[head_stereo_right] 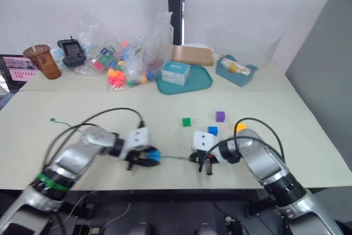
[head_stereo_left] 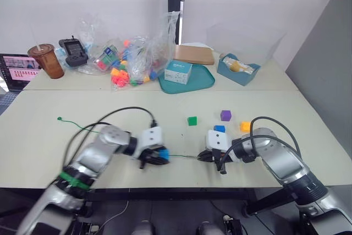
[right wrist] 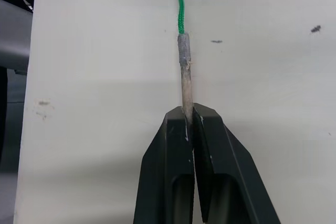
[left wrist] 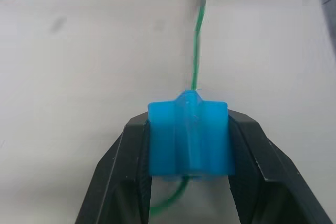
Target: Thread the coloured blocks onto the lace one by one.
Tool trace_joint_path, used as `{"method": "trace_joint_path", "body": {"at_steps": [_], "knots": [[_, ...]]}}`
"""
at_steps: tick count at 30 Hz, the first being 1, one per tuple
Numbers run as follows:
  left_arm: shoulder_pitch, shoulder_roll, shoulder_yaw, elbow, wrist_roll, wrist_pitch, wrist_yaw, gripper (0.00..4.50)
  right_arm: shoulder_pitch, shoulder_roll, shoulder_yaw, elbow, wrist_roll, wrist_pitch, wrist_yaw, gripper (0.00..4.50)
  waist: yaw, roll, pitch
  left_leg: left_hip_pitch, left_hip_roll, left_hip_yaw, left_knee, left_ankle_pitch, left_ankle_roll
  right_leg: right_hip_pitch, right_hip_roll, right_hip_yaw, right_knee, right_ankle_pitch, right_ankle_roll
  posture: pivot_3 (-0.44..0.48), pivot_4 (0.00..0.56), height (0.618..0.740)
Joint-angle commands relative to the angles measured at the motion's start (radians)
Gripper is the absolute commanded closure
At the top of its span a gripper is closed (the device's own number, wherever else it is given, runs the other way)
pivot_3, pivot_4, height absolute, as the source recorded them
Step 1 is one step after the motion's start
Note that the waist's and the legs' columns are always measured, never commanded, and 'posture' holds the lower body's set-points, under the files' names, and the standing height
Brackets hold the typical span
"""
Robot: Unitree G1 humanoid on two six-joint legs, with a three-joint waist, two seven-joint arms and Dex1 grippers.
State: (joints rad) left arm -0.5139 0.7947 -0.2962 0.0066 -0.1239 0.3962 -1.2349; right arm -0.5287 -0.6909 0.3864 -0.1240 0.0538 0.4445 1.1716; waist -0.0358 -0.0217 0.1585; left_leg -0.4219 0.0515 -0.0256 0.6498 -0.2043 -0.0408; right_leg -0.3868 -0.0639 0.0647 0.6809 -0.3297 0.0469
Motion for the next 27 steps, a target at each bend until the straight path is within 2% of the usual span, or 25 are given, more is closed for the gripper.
{"method": "trace_joint_path", "body": {"at_steps": [1,5,9,11,17,19,23,27], "knots": [[0.051,0.142,0.116,0.106,-0.003,-0.069,-0.048,3.11,-0.018,0.001,-0.017,-0.008,0.000,-0.026,-0.004,4.50,-0.004,0.000,0.000,0.000,0.000,0.000,0.000,0.000,0.000,0.000,0.000,0.000,0.000,0.000,0.000,0.000,0.150,0.740],[0.085,0.280,0.210,0.309,0.025,-0.201,-0.049,3.11,-0.030,0.000,-0.013,0.015,-0.007,-0.047,0.005,4.50,-0.006,0.001,0.000,0.000,0.000,0.000,-0.001,0.000,0.000,-0.001,0.000,0.000,0.000,0.000,0.000,0.000,0.150,0.740],[0.081,0.348,0.256,0.474,0.052,-0.301,-0.020,3.11,-0.042,0.000,-0.010,0.043,-0.016,-0.072,0.014,4.50,-0.003,0.001,0.001,0.000,0.000,0.001,-0.002,0.000,0.000,-0.002,0.000,0.000,0.000,0.000,0.000,0.000,0.150,0.740],[0.076,0.358,0.264,0.516,0.064,-0.341,-0.012,3.11,-0.046,0.004,-0.010,0.053,-0.017,-0.079,0.016,4.50,0.004,0.001,0.001,0.000,0.000,0.001,-0.002,0.000,0.000,-0.002,0.000,0.000,0.000,0.000,0.000,0.000,0.150,0.740],[0.060,0.283,0.338,0.458,-0.014,-0.332,0.017,3.11,-0.049,0.024,0.000,0.039,-0.011,-0.073,0.025,4.50,0.025,0.001,0.001,-0.001,0.000,0.002,-0.002,0.000,0.000,-0.002,-0.001,0.000,0.000,0.000,0.000,0.000,0.150,0.740],[0.069,0.285,0.345,0.425,-0.016,-0.303,0.017,2.08,-0.049,0.029,0.001,0.031,-0.012,-0.066,0.023,4.50,0.023,0.000,0.001,-0.001,0.000,0.002,-0.002,0.000,0.000,-0.002,-0.001,0.000,0.000,0.000,0.000,0.000,0.150,0.740],[0.076,0.289,0.370,0.352,-0.042,-0.241,0.011,0.80,-0.042,0.033,-0.001,0.007,-0.004,-0.047,0.024,4.50,0.018,0.000,0.001,-0.001,0.000,0.001,-0.002,0.000,0.000,-0.002,-0.001,0.000,0.001,0.000,0.000,0.000,0.150,0.740],[0.093,0.274,0.408,0.162,-0.161,-0.071,-0.023,0.80,-0.042,0.049,-0.002,-0.009,-0.003,-0.025,0.006,4.50,0.018,0.000,0.001,-0.001,0.000,0.001,-0.002,0.000,0.000,-0.002,0.000,0.000,0.001,0.000,0.000,0.000,0.150,0.740]]}}
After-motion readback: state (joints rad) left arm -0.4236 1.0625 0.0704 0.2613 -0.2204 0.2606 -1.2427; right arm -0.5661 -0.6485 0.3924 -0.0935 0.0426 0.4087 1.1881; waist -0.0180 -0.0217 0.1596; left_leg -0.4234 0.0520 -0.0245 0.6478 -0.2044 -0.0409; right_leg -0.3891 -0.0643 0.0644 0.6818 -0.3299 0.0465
